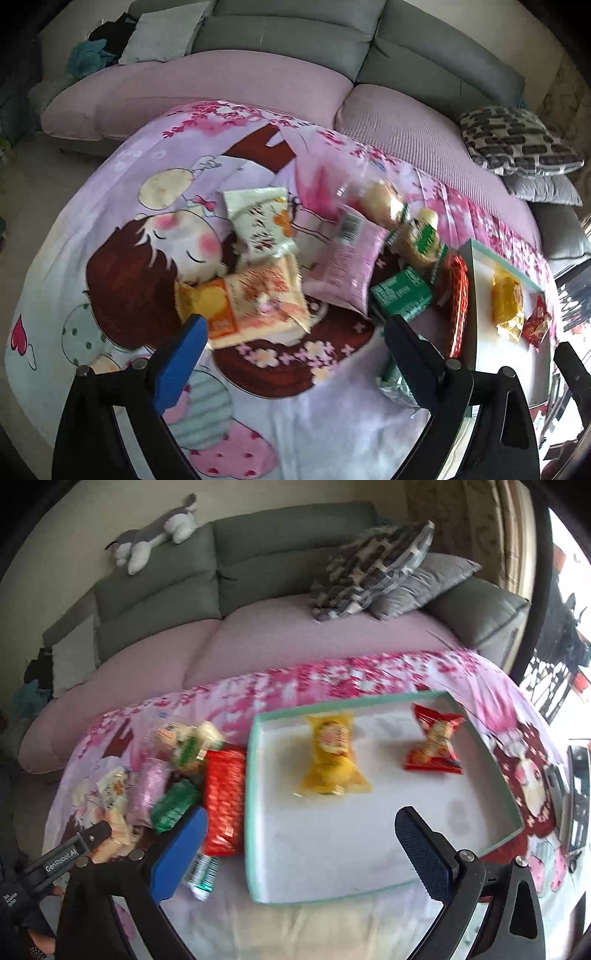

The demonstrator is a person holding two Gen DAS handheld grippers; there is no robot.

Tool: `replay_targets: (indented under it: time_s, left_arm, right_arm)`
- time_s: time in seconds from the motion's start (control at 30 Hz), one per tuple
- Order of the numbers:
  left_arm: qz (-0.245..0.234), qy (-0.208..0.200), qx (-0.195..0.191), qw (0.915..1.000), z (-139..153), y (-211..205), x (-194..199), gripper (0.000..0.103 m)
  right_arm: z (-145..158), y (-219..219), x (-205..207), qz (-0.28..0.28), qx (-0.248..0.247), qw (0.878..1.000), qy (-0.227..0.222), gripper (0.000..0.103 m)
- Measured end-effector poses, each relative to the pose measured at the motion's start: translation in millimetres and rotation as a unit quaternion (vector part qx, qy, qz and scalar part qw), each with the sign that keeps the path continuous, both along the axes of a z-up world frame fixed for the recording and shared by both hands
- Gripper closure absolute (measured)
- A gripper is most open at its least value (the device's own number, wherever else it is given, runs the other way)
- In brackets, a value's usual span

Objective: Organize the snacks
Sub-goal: 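Withdraw both tools from the tray back over the snack pile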

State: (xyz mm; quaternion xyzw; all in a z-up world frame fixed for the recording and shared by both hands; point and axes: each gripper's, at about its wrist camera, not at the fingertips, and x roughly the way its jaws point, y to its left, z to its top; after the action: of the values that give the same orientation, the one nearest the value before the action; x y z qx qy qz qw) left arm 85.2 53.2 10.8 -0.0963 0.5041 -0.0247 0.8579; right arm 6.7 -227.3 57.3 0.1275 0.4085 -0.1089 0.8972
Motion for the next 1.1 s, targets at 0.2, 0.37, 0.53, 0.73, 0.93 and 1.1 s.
replay_targets:
  time_s: [0.2,0.37,0.53,0.73,0.93,1.1]
  left_arm:
    - [-0.001,-0.004,0.005,1.0000,7,34,2,0.007]
    - [0.018,0.003,-0.010,0.9998,0,60,11,0.007]
    - [0.041,0.025,-0.023,0.9986,-15,70,19,0.007]
    - [0.035,0.041,-0.046,0.9975,-25,58,28,0.007]
    - [0.026,0.059,-0.034,0.9973,-37,41,37,0.007]
    - [0.036,0.080,-0.005,0.9961,-51,35,42,0.007]
  right_arm:
    - [2,34,17,0.022,0.011,1.000,-0.010,0.000]
    - [-4,60,31,0.045,0.021,0.999,-0.005,0.000]
    - [-22,80,43,0.072,0.026,0.997,0.016,0.001]
    - [-47,89,50,0.083,0.021,0.995,0.046,0.001]
    - [-65,98,48,0.101,0.019,0.993,0.066,0.002]
    - [-74,103,44,0.112,0.016,0.990,0.079,0.002]
